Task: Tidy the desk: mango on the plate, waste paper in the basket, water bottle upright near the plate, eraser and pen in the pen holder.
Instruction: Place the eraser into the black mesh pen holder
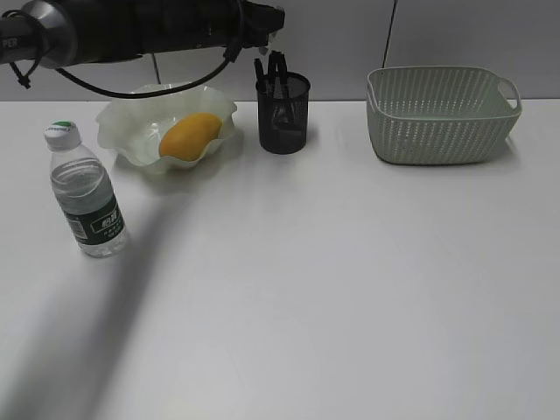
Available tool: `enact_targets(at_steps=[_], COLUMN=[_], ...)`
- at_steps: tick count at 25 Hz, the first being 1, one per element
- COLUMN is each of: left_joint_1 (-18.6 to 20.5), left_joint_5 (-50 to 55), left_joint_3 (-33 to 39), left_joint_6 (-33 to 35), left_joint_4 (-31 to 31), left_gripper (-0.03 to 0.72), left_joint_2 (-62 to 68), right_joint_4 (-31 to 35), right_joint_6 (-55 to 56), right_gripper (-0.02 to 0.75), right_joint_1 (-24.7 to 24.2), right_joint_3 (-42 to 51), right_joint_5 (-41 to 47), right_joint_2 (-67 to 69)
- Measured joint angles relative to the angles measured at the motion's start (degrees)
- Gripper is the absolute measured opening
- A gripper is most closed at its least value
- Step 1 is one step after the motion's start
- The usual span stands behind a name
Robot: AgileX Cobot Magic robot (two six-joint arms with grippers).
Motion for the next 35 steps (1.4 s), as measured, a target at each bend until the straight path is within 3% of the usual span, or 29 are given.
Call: enact_targets(at_steps=[15,23,29,33,35], left_joint_1=[0.00,0.00,0.00,0.54,1.01], left_joint_5=[3.01,3.66,3.83,3.29,2.64], left_joint_3=[-0.17,-4.13,-5.57,-5.57,-5.57], left_joint_6=[0.64,1.61,1.39,-4.93,-11.88], left_joint_4=[-0.02,-0.07,-0.13,0.86,7.57], left_gripper=[0.176,0.304,0.337,0.348,0.345], left_joint_2=[0.00,0.51,1.18,-0.43,-3.12], right_joint_4=[0.00,0.00,0.00,0.00,0.00], right_joint_6=[0.00,0.00,0.00,0.06,0.06], right_gripper=[0.305,0.286,0.283,0.281,0.280], right_joint_1=[0.00,0.00,0.00,0.00,0.00], right_joint_3=[0.00,0.00,0.00,0.00,0.00], right_joint_5=[-0.05,-0.05,-0.05,-0.05,-0.05], right_joint_2=[0.00,0.00,0.00,0.00,0.00])
